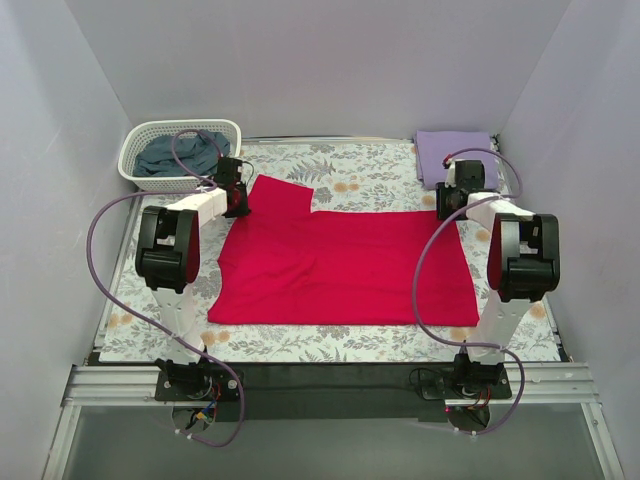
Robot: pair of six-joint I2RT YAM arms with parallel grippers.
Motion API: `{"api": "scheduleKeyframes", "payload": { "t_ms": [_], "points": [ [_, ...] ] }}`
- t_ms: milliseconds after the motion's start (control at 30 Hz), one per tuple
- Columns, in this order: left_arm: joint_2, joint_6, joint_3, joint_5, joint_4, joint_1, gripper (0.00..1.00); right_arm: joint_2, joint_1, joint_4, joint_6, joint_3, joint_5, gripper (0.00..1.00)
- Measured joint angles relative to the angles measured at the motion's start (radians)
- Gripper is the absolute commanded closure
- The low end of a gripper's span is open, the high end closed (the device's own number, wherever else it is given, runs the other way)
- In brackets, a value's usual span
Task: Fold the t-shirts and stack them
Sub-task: Fold the tshirt
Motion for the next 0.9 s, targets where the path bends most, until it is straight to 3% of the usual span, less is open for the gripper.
{"api": "scheduleKeyframes", "payload": {
  "t_ms": [200, 900],
  "points": [
    [0.002, 0.005, 0.004, 0.012, -0.002, -0.001, 1.00, 0.060, 0.000, 0.000, -0.009, 0.052, 0.028, 0.59],
    [0.010, 0.008, 0.017, 0.008, -0.015, -0.003, 1.00, 0.142, -0.017, -0.001, 0.002, 0.135, 0.031, 0.62]
  ]
}}
